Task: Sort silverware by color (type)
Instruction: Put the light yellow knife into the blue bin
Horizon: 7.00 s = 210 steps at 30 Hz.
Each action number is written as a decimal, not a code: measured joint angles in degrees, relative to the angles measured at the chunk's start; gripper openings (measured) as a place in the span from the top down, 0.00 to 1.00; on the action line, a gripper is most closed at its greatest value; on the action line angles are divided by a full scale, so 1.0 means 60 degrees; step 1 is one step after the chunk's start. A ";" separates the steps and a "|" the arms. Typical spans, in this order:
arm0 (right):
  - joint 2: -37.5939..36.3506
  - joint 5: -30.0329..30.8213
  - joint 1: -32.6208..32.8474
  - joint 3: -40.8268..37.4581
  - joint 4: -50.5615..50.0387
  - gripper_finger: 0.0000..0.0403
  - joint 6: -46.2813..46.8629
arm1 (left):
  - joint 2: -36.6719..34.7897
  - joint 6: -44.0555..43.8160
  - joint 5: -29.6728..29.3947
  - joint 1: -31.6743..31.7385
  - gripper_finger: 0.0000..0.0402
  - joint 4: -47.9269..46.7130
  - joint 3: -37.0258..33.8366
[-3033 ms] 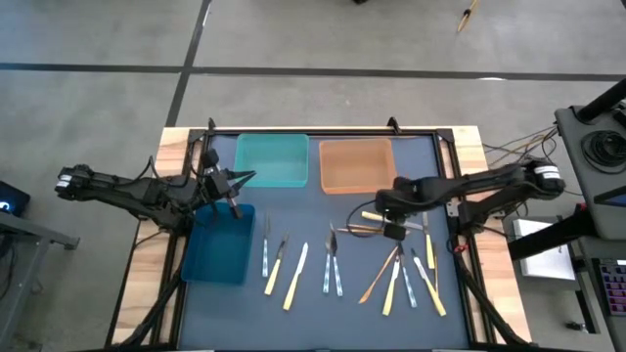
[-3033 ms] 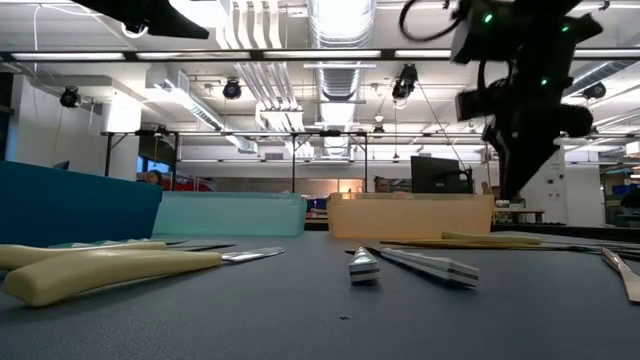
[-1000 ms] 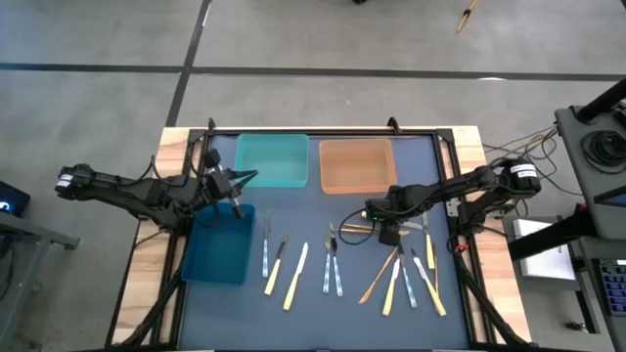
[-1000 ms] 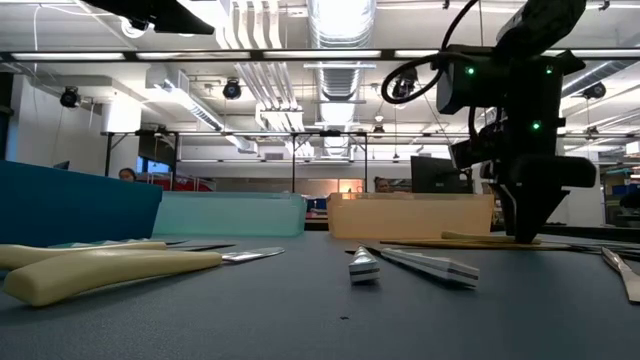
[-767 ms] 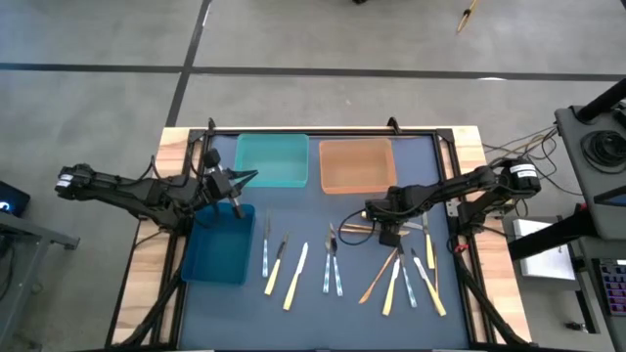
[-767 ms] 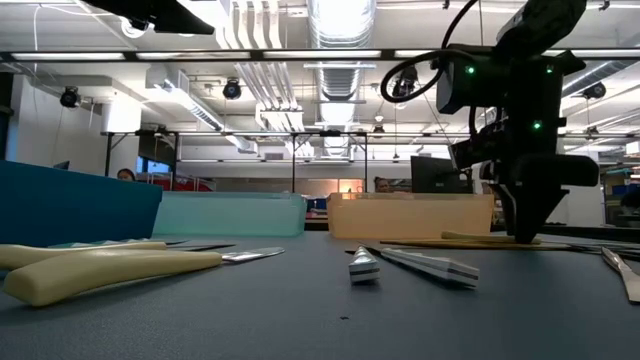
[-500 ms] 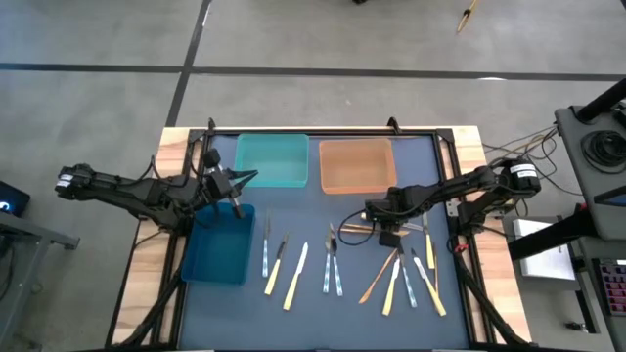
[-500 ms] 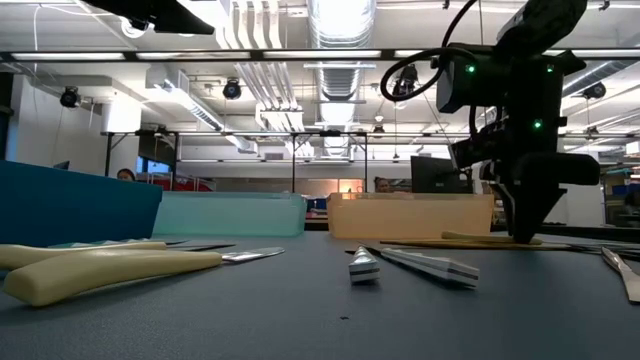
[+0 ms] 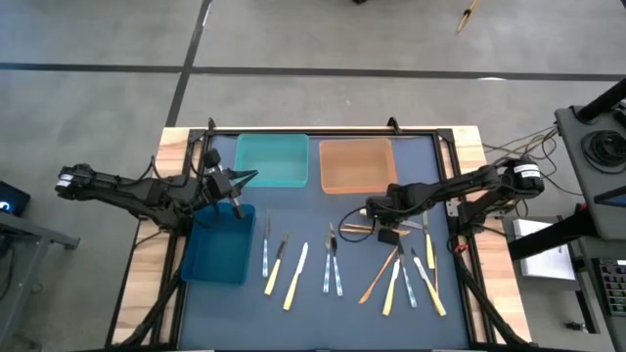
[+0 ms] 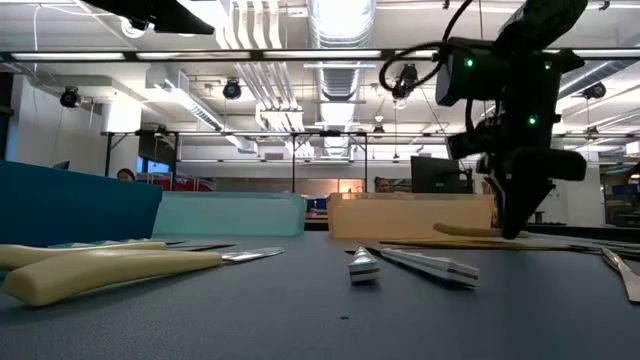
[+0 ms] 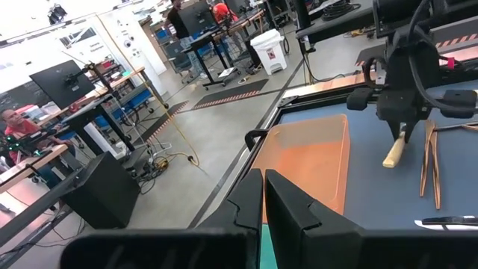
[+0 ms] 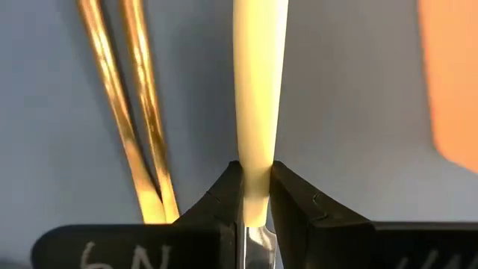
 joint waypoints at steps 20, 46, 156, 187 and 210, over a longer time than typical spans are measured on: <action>-0.0322 0.0012 0.0070 0.3401 0.0297 0.92 -0.1791 | 0.0000 0.0000 0.0000 -0.0001 1.00 0.0000 0.0000; 0.2985 0.0601 -0.2234 0.7765 0.0897 0.91 -0.6366 | 0.0000 -0.0661 0.0004 -0.0001 1.00 -0.0065 0.0000; 0.4346 0.0183 -0.4298 0.5357 0.0424 0.92 -0.6627 | 0.0040 0.0083 -0.1428 -0.0001 1.00 0.0018 0.0000; 0.4338 0.0020 -0.4298 0.5359 0.0441 0.80 -0.6478 | 0.0039 0.0073 -0.1428 0.0000 1.00 0.0084 0.0000; 0.0992 0.0073 -0.2865 0.5295 0.0801 0.96 -0.4595 | 0.0503 -0.5595 0.2184 -0.0005 1.00 -0.0007 0.0000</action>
